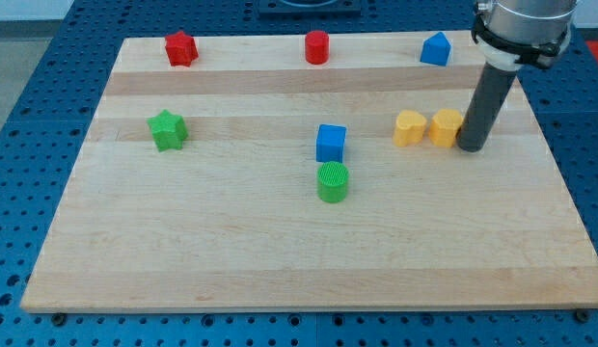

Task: Point your arm slightly right and up

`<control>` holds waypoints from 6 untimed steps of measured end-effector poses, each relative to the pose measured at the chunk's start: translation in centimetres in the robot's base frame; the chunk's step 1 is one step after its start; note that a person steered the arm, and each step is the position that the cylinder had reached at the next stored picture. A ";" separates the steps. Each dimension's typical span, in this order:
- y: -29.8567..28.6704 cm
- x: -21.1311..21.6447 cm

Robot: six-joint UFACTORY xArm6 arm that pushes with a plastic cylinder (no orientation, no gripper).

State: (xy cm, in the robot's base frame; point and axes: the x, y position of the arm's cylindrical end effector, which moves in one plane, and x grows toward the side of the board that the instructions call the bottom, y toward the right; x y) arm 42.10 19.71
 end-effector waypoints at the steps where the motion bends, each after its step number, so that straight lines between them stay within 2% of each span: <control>1: 0.0 -0.4; 4: 0.3 -0.4; 6: 3.4 -2.0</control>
